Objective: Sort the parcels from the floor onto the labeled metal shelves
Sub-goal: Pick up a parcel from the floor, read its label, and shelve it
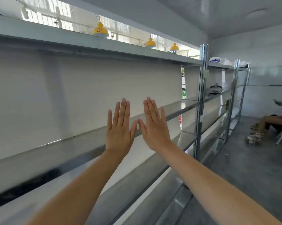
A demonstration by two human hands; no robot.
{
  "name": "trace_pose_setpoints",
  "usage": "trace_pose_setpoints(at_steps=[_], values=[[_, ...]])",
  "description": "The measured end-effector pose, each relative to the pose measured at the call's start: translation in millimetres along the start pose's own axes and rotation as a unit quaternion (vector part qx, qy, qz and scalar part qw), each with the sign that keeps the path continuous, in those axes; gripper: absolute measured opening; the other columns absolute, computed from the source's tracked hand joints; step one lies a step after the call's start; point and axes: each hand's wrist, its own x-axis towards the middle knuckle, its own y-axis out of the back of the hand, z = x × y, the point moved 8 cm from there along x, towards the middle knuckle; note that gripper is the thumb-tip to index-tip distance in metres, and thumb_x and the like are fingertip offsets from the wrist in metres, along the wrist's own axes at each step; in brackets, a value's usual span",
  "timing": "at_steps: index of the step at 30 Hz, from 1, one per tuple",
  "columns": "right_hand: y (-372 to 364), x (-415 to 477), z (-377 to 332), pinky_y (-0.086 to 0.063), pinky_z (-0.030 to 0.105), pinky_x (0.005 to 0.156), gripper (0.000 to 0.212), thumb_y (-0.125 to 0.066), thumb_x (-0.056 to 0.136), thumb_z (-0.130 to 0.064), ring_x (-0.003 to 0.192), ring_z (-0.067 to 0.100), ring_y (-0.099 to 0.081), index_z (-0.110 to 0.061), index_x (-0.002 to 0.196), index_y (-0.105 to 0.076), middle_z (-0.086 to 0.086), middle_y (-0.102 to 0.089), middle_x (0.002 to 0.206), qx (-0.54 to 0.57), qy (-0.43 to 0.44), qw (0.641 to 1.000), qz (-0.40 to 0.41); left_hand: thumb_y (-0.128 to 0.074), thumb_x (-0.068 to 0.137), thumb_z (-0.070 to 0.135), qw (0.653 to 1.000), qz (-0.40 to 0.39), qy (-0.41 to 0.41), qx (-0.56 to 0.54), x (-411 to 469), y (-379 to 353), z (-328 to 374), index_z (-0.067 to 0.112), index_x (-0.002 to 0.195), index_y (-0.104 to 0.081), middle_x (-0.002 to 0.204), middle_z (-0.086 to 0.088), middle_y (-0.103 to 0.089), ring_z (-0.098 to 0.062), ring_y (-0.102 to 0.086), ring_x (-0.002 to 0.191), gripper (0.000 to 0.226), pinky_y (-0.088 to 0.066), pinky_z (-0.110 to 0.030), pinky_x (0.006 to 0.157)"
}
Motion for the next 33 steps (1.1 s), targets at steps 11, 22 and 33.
trace_pose_setpoints(at_steps=[11, 22, 33], values=[[16, -10, 136, 0.003, 0.044, 0.126, 0.068, -0.024, 0.107, -0.045, 0.155, 0.015, 0.01, -0.012, 0.16, 0.003, 0.002, 0.008, 0.169, -0.082, -0.063, 0.995, 0.012, -0.015, 0.106, 0.05, 0.996, 0.005, -0.056, -0.069, 40, -60, 120, 0.009, 0.16, -0.005, 0.169, -0.008, 0.0, -0.024, -0.002, 0.156, 0.068, -0.01, -0.048, 0.126], [44, -37, 289, 0.005, 0.044, 0.126, 0.069, -0.013, 0.104, -0.047, 0.156, 0.018, 0.006, -0.009, 0.16, 0.0, 0.005, 0.003, 0.169, -0.156, -0.129, 0.979, -0.002, -0.019, 0.106, 0.046, 0.98, -0.014, -0.098, -0.173, 79, -116, 267, 0.01, 0.16, -0.004, 0.17, -0.006, -0.001, -0.021, 0.0, 0.156, 0.066, -0.009, -0.048, 0.126], [89, -78, 434, 0.003, 0.045, 0.127, 0.067, -0.017, 0.105, -0.043, 0.155, 0.016, 0.007, -0.008, 0.16, -0.002, 0.005, 0.003, 0.169, -0.219, -0.181, 0.959, -0.002, -0.017, 0.106, 0.046, 0.956, -0.019, -0.149, -0.251, 100, -155, 425, 0.008, 0.16, -0.01, 0.169, -0.007, -0.006, -0.018, -0.001, 0.156, 0.066, -0.009, -0.047, 0.126]])
